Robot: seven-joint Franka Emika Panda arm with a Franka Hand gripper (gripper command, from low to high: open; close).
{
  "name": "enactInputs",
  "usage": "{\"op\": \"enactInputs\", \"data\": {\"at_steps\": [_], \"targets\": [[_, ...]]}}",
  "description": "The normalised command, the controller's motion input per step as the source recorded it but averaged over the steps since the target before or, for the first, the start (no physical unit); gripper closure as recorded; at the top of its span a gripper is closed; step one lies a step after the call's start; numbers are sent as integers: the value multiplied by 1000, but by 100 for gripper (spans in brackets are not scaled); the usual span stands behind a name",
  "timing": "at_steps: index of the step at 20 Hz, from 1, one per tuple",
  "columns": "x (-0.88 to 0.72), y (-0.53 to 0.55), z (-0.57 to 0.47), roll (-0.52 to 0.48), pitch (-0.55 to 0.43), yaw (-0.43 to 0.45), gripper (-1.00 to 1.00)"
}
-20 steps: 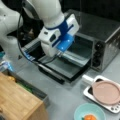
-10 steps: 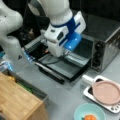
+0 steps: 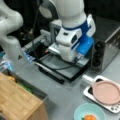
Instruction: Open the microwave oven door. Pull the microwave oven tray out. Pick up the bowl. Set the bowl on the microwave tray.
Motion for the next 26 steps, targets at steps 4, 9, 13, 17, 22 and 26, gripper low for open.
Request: {"op": "enactInputs", "data": {"at_steps": [4, 9, 13, 17, 22, 26], "targets": [[419, -339, 198, -129, 257, 57, -100], [617, -411, 125, -122, 236, 118, -100], [668, -417, 130, -142, 214, 234, -100], [571, -386, 134, -165, 205, 274, -100], [492, -404, 113, -181, 204, 269, -100], [483, -413, 94, -200, 185, 250, -100]]}}
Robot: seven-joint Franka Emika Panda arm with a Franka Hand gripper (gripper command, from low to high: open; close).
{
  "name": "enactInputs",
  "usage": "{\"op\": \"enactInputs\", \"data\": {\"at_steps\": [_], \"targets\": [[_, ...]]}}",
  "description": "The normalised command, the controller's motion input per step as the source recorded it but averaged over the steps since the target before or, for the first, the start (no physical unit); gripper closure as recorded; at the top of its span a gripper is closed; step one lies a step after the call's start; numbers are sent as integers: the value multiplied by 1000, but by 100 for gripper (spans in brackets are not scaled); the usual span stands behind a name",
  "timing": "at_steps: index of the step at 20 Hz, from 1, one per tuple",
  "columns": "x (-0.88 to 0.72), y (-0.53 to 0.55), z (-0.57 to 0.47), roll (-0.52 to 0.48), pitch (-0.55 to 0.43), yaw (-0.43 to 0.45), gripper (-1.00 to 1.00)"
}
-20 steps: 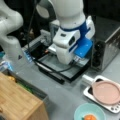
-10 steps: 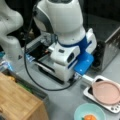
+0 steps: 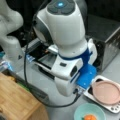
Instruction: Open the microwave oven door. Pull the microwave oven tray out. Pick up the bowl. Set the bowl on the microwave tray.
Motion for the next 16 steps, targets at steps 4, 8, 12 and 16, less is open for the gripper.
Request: {"op": "enactInputs", "data": {"at_steps": [4, 8, 12, 16], "targets": [[452, -356, 61, -188, 169, 182, -100], [367, -223, 35, -174, 98, 124, -100], [325, -172, -58, -147, 64, 100, -100], [304, -173, -103, -118, 55, 94, -100]]}}
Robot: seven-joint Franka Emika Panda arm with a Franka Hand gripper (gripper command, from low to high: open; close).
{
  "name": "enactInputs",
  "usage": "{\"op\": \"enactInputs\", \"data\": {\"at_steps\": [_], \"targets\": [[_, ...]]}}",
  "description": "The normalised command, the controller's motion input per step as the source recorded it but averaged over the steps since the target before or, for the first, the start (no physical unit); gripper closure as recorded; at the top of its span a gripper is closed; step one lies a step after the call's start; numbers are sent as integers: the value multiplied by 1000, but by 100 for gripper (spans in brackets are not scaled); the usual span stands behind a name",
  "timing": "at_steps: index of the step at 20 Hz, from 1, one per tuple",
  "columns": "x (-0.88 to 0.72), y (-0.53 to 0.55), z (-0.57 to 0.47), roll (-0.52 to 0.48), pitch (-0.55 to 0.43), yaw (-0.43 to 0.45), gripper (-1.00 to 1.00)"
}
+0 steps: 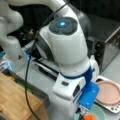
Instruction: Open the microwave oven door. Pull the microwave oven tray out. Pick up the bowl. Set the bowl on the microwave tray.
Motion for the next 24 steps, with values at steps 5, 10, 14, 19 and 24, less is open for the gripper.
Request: {"op": "enactInputs", "data": {"at_steps": [5, 10, 14, 19, 24], "targets": [[287, -193, -119, -69, 44, 89, -100], [268, -254, -79, -12, 53, 130, -100], [275, -302, -115, 42, 30, 152, -100], [290, -275, -76, 115, 22, 131, -100], [276, -210, 1, 184, 33, 78, -100]]}}
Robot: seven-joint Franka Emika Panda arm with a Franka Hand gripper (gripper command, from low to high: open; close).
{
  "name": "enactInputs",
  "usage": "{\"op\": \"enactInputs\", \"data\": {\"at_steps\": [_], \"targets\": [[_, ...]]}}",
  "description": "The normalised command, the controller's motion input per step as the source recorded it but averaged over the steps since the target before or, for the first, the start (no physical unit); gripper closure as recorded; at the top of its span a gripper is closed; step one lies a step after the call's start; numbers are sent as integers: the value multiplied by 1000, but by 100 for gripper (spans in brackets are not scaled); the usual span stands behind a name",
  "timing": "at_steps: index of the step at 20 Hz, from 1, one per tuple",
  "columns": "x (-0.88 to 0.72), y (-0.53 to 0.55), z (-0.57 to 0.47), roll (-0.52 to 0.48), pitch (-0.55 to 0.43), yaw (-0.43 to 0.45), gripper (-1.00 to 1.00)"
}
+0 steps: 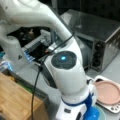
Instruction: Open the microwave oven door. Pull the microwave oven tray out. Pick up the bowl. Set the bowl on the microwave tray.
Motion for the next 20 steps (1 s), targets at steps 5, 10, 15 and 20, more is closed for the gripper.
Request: {"op": "enactInputs", "data": {"at_steps": [5, 10, 15, 20], "targets": [[217, -167, -55, 250, 9, 14, -100], [205, -166, -90, 287, -48, 9, -100], [163, -167, -90, 303, -72, 26, -100], [136, -189, -56, 293, -72, 43, -100]]}}
